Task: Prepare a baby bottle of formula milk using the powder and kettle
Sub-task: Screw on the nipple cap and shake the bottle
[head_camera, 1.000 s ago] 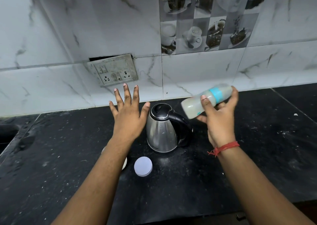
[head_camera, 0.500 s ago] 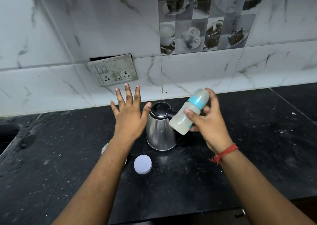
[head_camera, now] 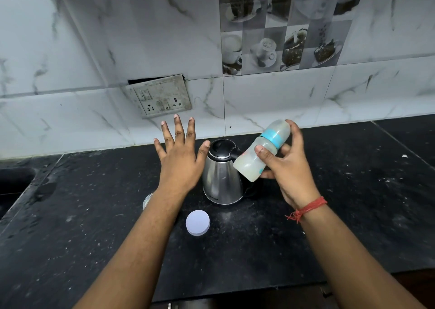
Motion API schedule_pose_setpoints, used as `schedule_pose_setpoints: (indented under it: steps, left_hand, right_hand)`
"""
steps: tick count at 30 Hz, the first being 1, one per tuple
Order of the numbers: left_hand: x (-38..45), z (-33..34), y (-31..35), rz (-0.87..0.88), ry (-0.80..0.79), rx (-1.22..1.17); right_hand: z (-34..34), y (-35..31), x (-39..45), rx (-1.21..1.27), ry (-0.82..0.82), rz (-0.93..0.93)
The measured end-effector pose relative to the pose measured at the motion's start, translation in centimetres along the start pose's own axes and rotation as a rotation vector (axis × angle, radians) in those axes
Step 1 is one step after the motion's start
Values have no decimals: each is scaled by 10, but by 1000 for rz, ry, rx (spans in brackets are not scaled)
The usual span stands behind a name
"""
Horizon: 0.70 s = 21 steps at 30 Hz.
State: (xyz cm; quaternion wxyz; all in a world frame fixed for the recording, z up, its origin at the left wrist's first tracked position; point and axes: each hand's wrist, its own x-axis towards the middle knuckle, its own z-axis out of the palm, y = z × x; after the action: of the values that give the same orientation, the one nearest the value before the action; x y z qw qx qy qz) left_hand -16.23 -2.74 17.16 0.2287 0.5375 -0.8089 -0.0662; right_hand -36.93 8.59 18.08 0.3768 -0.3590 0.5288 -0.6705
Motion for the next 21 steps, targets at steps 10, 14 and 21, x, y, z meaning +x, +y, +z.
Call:
schedule_pose_setpoints:
  steps: [10, 14, 21]
  left_hand:
    - [-17, 4, 2, 2, -16, 24]
    - [-27, 12, 4, 18, -38, 33]
    - [-42, 29, 4, 53, -56, 48]
  right_hand:
    - [3, 4, -16, -20, -19, 9]
    - [4, 13, -20, -85, -29, -17]
    - [3, 30, -27, -423, -35, -131]
